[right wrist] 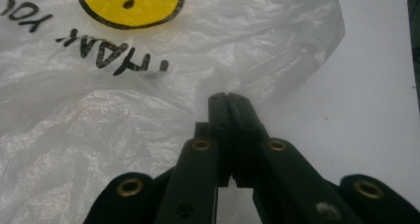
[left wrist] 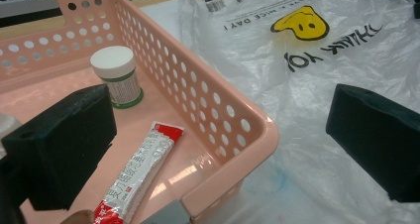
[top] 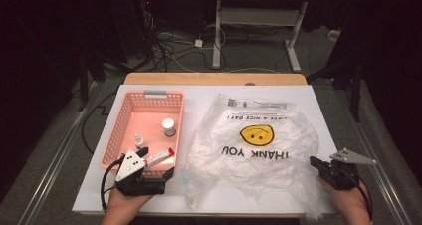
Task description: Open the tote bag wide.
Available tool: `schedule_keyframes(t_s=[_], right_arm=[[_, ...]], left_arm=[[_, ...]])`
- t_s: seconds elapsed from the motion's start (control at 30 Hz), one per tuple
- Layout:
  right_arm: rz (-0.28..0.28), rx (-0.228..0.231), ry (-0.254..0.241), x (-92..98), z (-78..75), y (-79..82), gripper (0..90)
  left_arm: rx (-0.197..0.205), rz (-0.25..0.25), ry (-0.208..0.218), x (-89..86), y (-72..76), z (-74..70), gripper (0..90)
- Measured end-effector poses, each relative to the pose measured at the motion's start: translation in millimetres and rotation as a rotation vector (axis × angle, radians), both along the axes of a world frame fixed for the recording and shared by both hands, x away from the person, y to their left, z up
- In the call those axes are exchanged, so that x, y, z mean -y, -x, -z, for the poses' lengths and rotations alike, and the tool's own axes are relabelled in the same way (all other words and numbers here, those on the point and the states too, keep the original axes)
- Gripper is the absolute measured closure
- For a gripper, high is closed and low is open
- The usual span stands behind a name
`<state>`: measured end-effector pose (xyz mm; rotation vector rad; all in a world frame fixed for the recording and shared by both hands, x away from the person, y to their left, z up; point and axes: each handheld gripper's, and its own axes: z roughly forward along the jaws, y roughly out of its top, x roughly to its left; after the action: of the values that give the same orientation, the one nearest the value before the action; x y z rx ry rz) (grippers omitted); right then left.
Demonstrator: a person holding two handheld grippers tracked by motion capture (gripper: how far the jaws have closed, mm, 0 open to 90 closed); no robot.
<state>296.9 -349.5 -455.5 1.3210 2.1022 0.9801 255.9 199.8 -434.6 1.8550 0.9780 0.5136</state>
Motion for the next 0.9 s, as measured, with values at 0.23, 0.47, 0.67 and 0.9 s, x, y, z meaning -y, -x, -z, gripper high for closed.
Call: schedule_keyframes(t_s=[0.23, 0.47, 0.67, 0.9], right_arm=[[-0.086, 0.004, -0.012, -15.3, -1.7, 36.0, 90.0], [-0.135, -0.037, -0.041, -21.0, 5.2, 68.2, 78.8], [-0.121, 0.047, -0.101, -9.1, -11.5, 65.2, 59.6], [-0.074, 0.080, -0.105, 2.9, -20.2, 13.0, 50.6]], left_arm=[[-0.006, -0.017, 0.006, -2.0, 1.9, -2.5, 0.0], [-0.025, -0.024, -0.024, 0.9, 4.0, -2.2, 0.0], [-0.032, -0.013, -0.027, 1.2, 5.9, -4.4, 0.0], [-0.056, 0.005, -0.004, -2.4, 3.5, -4.4, 0.0]])
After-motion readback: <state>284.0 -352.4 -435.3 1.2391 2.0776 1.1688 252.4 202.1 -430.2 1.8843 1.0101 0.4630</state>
